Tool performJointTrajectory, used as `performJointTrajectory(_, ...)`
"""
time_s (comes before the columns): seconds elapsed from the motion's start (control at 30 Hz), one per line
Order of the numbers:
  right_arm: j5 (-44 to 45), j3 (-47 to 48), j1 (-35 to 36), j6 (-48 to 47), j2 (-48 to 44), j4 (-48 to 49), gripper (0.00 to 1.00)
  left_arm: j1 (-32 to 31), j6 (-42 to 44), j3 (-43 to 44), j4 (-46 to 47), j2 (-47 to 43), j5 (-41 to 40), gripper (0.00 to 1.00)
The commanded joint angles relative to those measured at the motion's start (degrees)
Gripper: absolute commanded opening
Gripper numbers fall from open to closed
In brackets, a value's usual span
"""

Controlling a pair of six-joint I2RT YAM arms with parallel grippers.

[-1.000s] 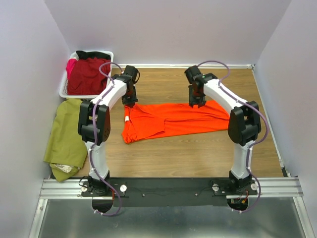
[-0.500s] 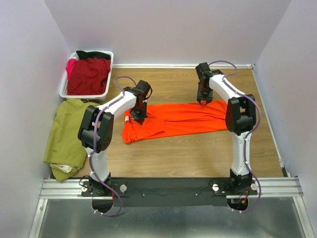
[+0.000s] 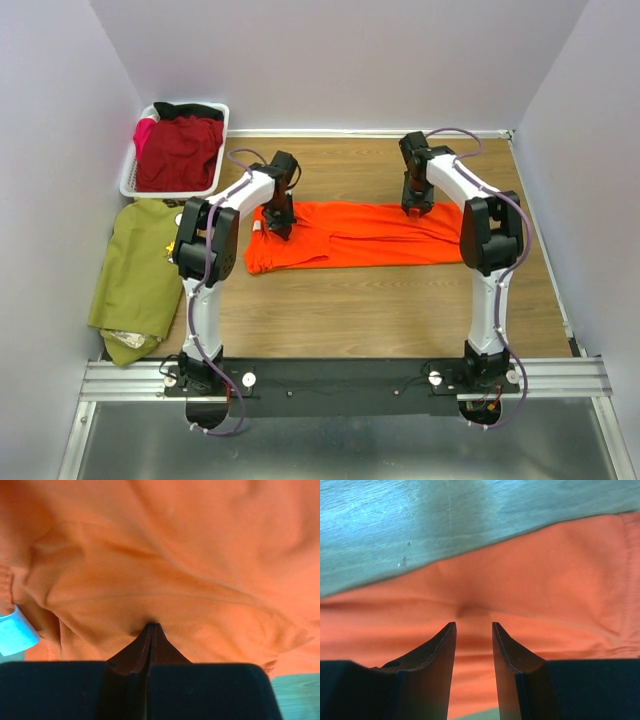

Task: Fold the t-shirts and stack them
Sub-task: Rotate the tshirt 90 degrees

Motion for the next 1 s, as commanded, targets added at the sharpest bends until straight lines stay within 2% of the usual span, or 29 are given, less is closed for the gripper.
performJointTrajectory(0.0, 2.47, -1.24, -0.35, -0.15, -5.21, 1.01, 0.43, 4.75, -0.25, 3.84, 2.85, 7.54, -1.23, 0.07)
performJointTrajectory(0.3, 4.58, -1.86, -0.35, -1.55, -10.39, 0.92, 0.44, 6.51, -1.04, 25.89, 1.8, 20.72, 3.07, 0.07)
performJointTrajectory(0.33, 4.32, -2.03, -0.35, -1.82, -10.83, 1.09, 0.45, 6.69, -1.22, 30.79, 0.84, 23.6, 3.77, 0.07)
performJointTrajectory(0.43, 2.57, -3.7, -0.35, -3.92, -12.33, 1.27, 0.44, 7.57, -2.71, 38.45, 0.91, 28.18, 6.32, 0.07)
performJointTrajectory(0.5, 1.69, -6.06, -0.44, -5.33, -12.94, 1.71, 0.44, 8.18, -3.59, 39.62, 3.71, 29.16, 10.52, 0.07)
performJointTrajectory(0.7, -1.39, -11.7, -0.35, -6.48, -12.86, 2.94, 0.45, 10.38, -8.42, 37.87, 21.55, 29.52, 26.07, 0.11)
performJointTrajectory(0.97, -6.84, -19.51, -0.44, -6.3, -12.07, 5.22, 0.46, 10.73, -11.24, 39.45, 41.86, 28.38, 32.17, 0.22)
